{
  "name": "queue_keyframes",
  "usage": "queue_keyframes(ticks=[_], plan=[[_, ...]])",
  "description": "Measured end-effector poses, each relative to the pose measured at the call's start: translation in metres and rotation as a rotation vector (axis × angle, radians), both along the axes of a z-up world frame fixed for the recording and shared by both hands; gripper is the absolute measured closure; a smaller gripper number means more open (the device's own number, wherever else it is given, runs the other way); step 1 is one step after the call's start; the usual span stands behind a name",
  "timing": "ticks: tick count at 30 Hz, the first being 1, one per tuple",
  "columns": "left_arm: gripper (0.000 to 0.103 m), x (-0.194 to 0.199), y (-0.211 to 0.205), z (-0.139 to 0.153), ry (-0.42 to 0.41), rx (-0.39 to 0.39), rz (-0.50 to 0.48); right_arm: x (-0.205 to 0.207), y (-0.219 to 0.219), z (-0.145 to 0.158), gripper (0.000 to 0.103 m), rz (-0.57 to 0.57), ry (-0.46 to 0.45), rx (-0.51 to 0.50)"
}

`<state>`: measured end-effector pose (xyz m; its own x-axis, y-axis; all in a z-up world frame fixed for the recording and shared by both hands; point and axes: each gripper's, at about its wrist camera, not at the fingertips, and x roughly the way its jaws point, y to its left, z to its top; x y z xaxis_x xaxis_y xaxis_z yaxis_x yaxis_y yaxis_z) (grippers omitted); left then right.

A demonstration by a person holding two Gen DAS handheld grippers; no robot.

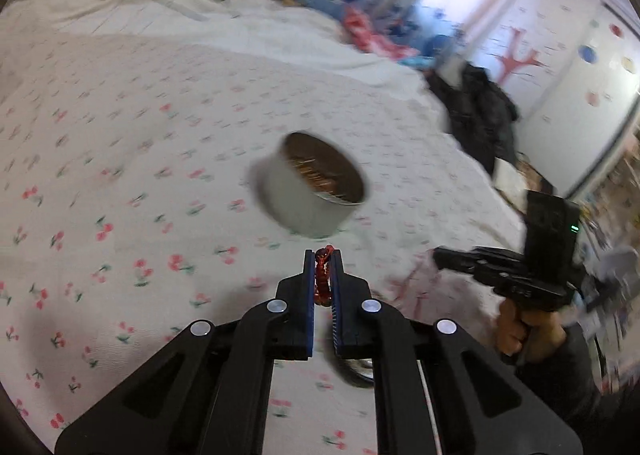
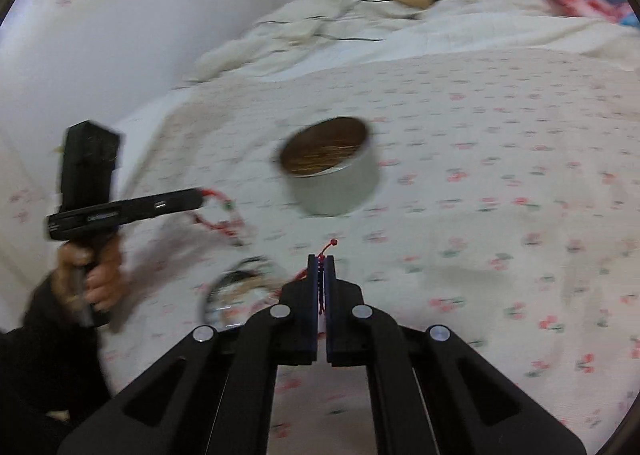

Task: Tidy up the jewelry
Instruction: 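Pull both red bracelets out of the dish onto the sheet and open both tools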

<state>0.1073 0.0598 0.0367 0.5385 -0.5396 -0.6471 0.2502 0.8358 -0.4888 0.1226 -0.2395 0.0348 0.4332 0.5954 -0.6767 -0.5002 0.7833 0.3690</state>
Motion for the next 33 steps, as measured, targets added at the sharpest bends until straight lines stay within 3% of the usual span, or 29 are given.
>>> queue_keyframes(ticks=[4, 5, 6, 7, 8, 9, 11, 14, 15, 20, 33], plan=[[0.096, 0.017, 0.005, -0.035, 0.166, 0.046, 0.086, 0.009, -0.009, -0.014, 0.099, -0.069, 0.053, -0.078], [0.094, 0.018, 0.005, -0.040, 0.183, 0.056, 0.093, 0.011, -0.009, -0.020, 0.094, -0.065, 0.086, -0.086], [0.093, 0.019, 0.005, -0.042, 0.195, 0.057, 0.097, 0.012, -0.007, -0.021, 0.082, -0.065, 0.095, -0.092], [0.091, 0.019, 0.004, -0.042, 0.193, 0.059, 0.096, 0.010, -0.006, -0.020, 0.049, -0.081, 0.074, -0.123], [0.083, 0.019, 0.004, -0.041, 0.189, 0.066, 0.096, 0.006, -0.004, -0.015, 0.034, -0.090, 0.028, -0.150], [0.070, 0.018, 0.002, -0.038, 0.175, 0.082, 0.102, 0.004, -0.002, -0.012, 0.034, -0.085, 0.002, -0.161], [0.060, 0.016, -0.001, -0.035, 0.152, 0.115, 0.116, 0.004, 0.000, -0.013, 0.034, -0.071, -0.003, -0.167], [0.060, 0.019, -0.004, -0.038, 0.149, 0.143, 0.112, 0.005, 0.008, -0.024, 0.039, -0.056, 0.008, -0.246], [0.060, 0.021, -0.005, -0.037, 0.142, 0.163, 0.108, 0.004, 0.012, -0.025, 0.053, -0.042, 0.003, -0.261], [0.060, 0.015, -0.018, -0.033, 0.101, 0.278, 0.097, -0.003, 0.021, -0.027, 0.095, 0.006, -0.021, -0.308], [0.043, 0.012, -0.035, -0.032, 0.057, 0.395, 0.089, 0.004, 0.006, -0.017, 0.097, -0.058, -0.008, -0.190]])
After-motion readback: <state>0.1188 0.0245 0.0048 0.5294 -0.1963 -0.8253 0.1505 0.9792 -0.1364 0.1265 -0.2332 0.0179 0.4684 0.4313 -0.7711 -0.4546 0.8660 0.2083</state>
